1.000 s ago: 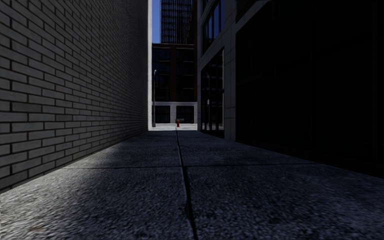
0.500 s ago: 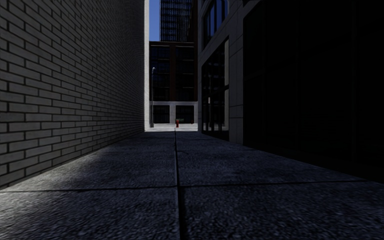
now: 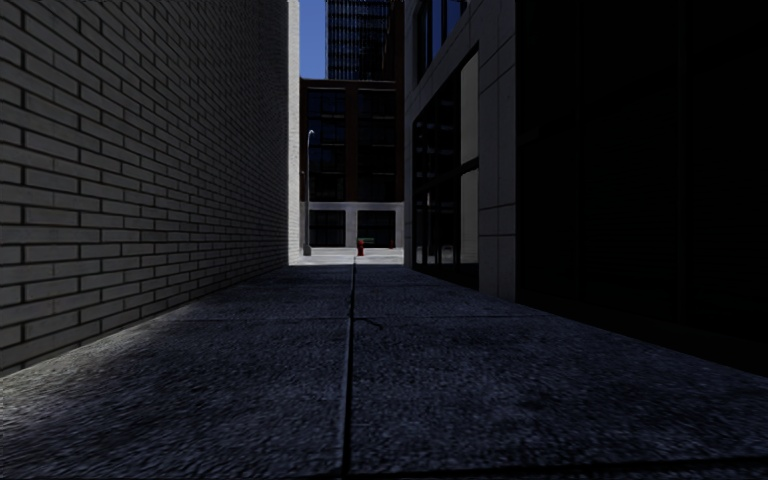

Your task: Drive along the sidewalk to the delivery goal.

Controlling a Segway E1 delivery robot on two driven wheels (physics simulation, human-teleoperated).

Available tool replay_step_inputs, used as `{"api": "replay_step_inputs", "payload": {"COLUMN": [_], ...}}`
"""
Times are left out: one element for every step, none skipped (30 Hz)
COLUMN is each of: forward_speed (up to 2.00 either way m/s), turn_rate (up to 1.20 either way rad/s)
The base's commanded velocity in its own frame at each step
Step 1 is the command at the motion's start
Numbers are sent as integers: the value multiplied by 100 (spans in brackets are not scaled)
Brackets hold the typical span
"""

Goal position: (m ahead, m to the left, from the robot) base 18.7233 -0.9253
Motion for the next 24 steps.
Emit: {"api": "replay_step_inputs", "payload": {"forward_speed": [200,200,200,200,200,200,200,200,200,200,200,200,200,200,200,200,200,200,200,200,200,200,200,200], "turn_rate": [35,35,35,35,35,35,35,35,21,21,0,0,0,0,0,0,0,0,0,0,0,0,0,0]}}
